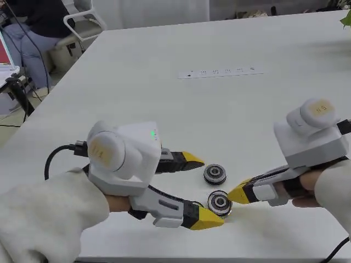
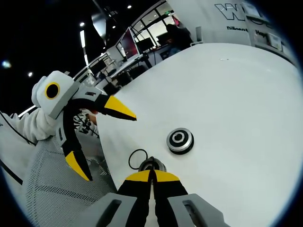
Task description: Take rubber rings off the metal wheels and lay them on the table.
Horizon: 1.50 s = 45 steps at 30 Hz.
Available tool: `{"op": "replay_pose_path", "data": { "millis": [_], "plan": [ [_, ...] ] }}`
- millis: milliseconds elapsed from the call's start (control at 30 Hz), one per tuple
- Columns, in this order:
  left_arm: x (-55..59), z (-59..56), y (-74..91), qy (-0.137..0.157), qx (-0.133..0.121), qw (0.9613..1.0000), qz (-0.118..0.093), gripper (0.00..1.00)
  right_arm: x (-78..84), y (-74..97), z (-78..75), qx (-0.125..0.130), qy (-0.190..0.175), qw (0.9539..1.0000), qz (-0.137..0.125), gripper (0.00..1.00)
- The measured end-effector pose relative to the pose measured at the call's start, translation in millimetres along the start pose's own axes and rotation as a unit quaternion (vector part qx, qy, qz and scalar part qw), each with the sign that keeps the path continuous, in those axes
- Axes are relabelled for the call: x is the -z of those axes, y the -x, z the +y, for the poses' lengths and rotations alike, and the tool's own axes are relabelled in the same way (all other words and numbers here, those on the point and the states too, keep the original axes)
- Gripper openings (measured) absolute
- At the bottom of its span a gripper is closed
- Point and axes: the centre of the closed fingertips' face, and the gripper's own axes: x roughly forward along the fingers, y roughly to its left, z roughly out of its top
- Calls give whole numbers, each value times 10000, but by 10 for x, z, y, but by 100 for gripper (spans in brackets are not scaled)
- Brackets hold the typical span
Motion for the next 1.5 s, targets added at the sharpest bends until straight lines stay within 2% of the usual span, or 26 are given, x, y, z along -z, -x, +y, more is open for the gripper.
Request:
{"op": "replay_pose_path", "data": {
  "millis": [233, 500, 667, 867, 1133, 1500],
  "plan": [
    [-3, 70, 185, 74, -176, 9998, -93, 64, -1, 3, 11, -7, 4, 10000, -6, 0],
    [98, 67, 357, 88, -229, 9997, -52, 73, 0, 5, 15, -2, -5, 10000, -9, 0],
    [143, 163, 498, 232, -483, 9985, -139, 82, -1, 3, 16, -3, -4, 10000, -8, 0],
    [216, 215, 628, 395, -692, 9967, -182, 82, -2, 0, 14, -1, -6, 10000, -6, 0],
    [394, 199, 643, 580, -673, 9960, 47, 83, -1, 2, 8, 9, -25, 10000, -10, 0],
    [582, 163, 645, 748, -578, 9951, 296, 86, 9, -7, 2, 11, -29, 10000, 22, 0]
  ]
}}
